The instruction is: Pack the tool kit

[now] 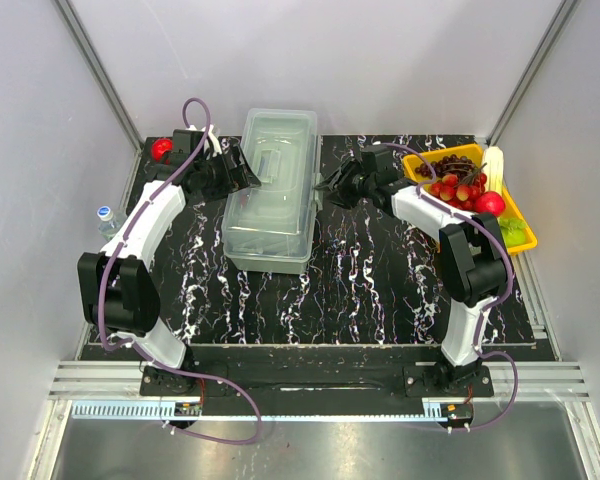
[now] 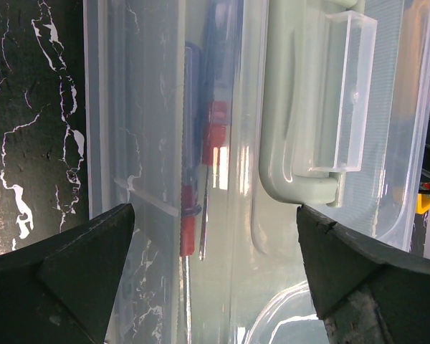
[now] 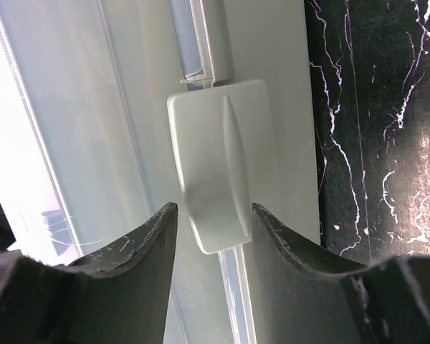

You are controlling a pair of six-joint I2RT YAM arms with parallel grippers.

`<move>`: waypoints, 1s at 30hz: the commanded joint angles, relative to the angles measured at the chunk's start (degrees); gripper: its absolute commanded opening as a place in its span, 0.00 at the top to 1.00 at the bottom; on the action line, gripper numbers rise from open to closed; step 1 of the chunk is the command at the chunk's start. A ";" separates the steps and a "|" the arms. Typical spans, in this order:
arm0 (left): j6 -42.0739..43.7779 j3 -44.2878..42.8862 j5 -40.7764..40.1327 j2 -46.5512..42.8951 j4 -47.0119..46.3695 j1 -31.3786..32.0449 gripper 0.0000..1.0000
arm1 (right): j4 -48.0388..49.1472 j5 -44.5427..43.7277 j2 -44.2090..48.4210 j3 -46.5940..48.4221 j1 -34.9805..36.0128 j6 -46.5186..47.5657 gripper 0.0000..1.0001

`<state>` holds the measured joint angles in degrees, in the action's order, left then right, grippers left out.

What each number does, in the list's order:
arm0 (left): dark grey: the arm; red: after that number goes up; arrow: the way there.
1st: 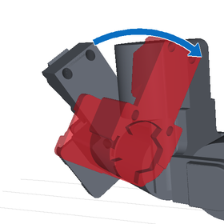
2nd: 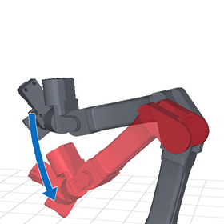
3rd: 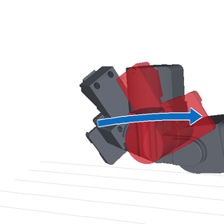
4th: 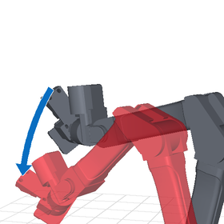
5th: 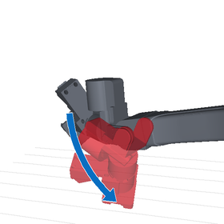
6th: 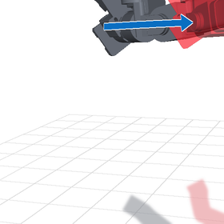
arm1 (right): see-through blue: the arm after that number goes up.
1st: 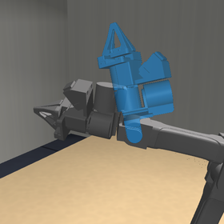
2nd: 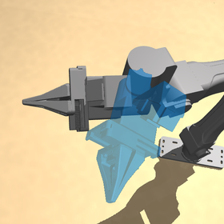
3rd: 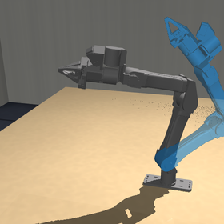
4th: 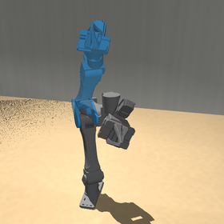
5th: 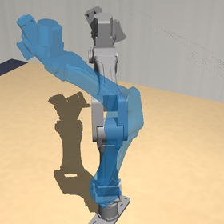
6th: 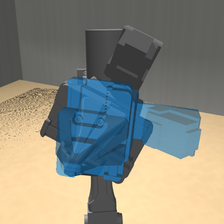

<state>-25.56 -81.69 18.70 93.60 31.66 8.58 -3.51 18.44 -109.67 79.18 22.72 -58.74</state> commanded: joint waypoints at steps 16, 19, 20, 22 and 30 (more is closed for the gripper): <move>2.62 3.47 -6.83 4.48 5.43 0.21 0.04 | 10.44 3.45 4.99 -0.16 2.33 -2.52 0.53; 2.62 3.56 -6.92 4.57 5.34 0.21 0.03 | 7.04 1.61 5.25 0.80 2.33 -0.68 0.53; 2.62 3.56 -6.92 4.57 5.34 0.21 0.03 | 4.85 -0.14 5.08 0.89 2.33 0.11 0.52; 2.62 3.38 -6.83 4.66 5.34 0.21 0.04 | 2.12 -2.25 4.55 0.19 2.33 0.99 0.48; 2.80 3.56 -7.01 4.66 5.52 0.21 0.04 | 2.97 -3.41 2.44 -2.27 1.45 3.10 0.33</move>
<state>-25.54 -81.60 18.70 93.60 31.53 8.54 -1.89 15.07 -107.66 77.01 23.27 -57.74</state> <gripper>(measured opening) 0.972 0.639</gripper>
